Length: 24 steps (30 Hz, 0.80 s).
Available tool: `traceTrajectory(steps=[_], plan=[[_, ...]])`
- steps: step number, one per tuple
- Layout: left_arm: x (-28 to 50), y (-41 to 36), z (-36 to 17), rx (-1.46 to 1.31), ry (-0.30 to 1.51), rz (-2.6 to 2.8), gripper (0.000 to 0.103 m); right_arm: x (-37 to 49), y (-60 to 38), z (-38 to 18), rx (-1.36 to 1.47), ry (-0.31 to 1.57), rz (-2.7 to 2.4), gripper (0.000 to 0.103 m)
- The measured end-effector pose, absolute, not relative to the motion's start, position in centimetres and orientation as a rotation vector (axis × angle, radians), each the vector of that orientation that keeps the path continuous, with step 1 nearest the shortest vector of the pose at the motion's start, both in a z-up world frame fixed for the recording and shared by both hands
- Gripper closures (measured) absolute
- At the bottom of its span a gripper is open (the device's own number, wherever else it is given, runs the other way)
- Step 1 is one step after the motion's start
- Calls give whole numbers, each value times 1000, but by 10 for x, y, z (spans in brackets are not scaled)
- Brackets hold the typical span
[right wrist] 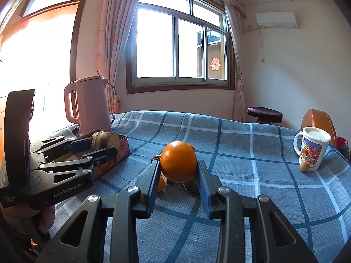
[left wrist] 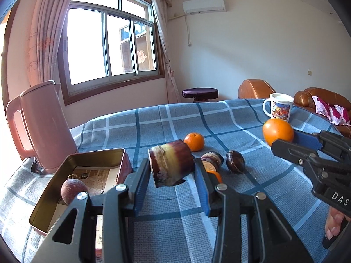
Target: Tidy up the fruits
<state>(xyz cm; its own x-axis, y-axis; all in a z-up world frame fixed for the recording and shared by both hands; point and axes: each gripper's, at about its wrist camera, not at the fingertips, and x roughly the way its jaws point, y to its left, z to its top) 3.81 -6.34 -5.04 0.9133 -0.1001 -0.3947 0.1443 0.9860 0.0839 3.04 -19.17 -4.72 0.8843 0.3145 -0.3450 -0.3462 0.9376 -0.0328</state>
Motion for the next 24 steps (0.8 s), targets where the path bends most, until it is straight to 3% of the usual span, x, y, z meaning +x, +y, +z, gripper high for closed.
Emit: traceTrajectory(steps=[24], plan=[[25,-63,-46,115,339,-109,62,22,-191,-43,-103,292,320,68]])
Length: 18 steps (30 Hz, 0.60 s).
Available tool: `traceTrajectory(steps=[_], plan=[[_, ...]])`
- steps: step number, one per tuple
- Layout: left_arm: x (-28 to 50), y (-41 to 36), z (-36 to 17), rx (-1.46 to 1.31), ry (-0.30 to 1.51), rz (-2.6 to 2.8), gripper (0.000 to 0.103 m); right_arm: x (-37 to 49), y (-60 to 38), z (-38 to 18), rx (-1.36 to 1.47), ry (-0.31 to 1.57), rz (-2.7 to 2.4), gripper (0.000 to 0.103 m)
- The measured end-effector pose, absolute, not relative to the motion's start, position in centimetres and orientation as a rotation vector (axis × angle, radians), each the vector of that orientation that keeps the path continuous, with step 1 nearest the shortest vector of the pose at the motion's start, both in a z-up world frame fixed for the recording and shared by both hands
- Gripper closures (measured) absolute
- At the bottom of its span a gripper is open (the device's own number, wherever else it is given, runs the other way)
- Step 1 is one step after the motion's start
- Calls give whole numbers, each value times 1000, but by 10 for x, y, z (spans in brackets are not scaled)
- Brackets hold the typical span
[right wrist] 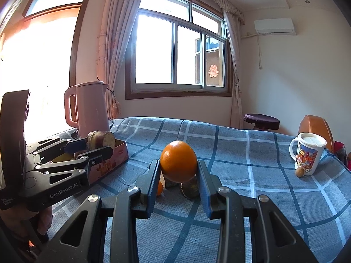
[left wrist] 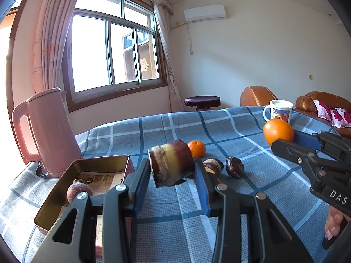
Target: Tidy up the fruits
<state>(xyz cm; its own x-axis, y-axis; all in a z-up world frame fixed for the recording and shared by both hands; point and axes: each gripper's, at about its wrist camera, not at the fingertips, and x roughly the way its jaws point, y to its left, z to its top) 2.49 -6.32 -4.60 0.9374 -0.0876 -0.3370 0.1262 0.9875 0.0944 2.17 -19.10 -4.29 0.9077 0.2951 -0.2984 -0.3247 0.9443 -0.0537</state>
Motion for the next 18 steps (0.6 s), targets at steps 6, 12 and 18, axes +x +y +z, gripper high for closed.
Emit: traceTrajectory(steps=[6,12,18], plan=[[22,-63,-44,115,326,-107,62,20,-192,-41,-106,277,302,68],[19,-61,-41,111,316,-100,62,19,-192,-40,-107,273,292,68],[17,-61,-40,112,313,-100,62,17,-188,-38,-123,272,292,68]])
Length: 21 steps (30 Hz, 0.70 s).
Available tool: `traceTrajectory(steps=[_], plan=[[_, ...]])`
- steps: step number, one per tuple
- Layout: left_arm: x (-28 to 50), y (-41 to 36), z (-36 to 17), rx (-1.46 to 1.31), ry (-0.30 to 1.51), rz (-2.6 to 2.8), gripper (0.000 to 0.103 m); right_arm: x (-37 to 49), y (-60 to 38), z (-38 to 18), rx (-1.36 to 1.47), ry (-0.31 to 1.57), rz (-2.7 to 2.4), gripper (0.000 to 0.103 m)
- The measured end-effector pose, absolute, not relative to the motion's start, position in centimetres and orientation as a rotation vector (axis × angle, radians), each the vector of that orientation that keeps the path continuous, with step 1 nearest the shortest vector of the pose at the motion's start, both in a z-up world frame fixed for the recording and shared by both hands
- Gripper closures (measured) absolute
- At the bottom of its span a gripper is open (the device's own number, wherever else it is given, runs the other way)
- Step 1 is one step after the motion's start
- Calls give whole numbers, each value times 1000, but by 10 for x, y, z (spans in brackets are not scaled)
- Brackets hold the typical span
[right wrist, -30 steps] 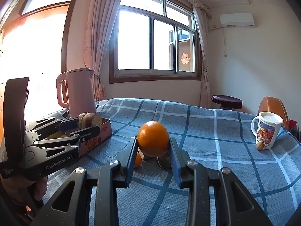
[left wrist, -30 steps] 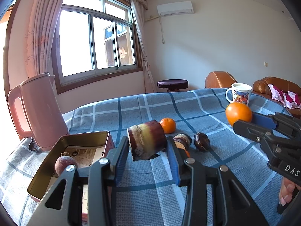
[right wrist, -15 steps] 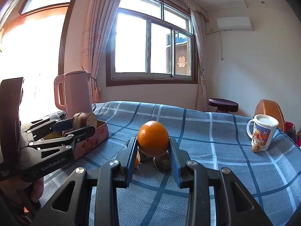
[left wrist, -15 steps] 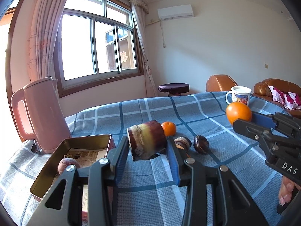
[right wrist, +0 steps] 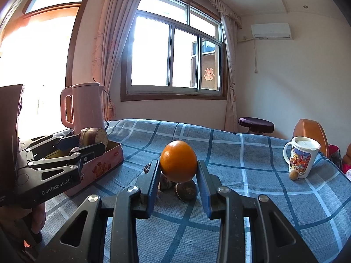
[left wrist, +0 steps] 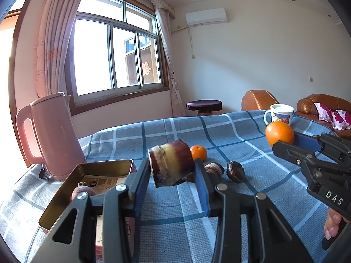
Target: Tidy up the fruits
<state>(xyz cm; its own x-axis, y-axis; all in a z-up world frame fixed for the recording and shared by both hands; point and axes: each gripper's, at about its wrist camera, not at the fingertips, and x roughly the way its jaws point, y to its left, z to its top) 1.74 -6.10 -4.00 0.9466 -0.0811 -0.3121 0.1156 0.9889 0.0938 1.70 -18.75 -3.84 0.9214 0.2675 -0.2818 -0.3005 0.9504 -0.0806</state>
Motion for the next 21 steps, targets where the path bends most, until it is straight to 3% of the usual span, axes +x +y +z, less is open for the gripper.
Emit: traceTrajectory(steps=[21], plan=[[19,-43,-37,96,328,-56,61,25,-163,-20,-177,256,338,68]])
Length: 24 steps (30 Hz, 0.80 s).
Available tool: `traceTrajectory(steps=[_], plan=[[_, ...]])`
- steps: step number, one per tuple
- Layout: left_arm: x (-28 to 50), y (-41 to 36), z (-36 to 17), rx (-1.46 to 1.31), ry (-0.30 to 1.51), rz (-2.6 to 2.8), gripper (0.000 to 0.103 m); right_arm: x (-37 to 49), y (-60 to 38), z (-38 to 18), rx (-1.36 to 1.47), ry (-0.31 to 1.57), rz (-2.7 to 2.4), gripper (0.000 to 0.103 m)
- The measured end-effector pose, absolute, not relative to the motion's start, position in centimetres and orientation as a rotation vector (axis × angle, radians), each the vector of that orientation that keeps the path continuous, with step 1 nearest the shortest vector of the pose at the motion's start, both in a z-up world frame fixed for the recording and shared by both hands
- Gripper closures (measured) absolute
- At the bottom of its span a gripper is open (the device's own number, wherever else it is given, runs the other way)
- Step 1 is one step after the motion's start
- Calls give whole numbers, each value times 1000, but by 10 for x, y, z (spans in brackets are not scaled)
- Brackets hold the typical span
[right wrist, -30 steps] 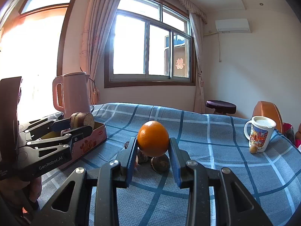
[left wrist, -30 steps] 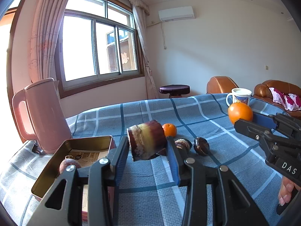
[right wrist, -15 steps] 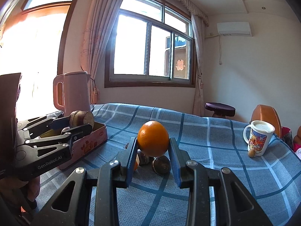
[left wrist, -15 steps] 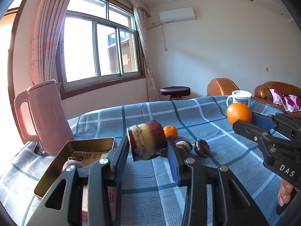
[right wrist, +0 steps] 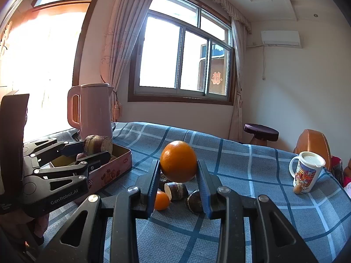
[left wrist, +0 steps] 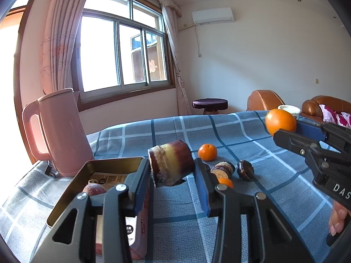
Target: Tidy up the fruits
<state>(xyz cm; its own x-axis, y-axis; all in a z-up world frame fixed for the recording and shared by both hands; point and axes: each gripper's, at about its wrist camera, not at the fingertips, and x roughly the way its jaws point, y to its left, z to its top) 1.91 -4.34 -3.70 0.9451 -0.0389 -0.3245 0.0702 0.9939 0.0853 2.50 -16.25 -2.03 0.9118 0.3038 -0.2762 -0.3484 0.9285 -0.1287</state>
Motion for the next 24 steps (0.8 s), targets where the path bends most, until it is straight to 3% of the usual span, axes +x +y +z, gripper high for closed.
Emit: traceTrajectory(steps=[24], plan=[[31,12,-38,56,393,83,62,48,-99,1,-280,232,445,68]])
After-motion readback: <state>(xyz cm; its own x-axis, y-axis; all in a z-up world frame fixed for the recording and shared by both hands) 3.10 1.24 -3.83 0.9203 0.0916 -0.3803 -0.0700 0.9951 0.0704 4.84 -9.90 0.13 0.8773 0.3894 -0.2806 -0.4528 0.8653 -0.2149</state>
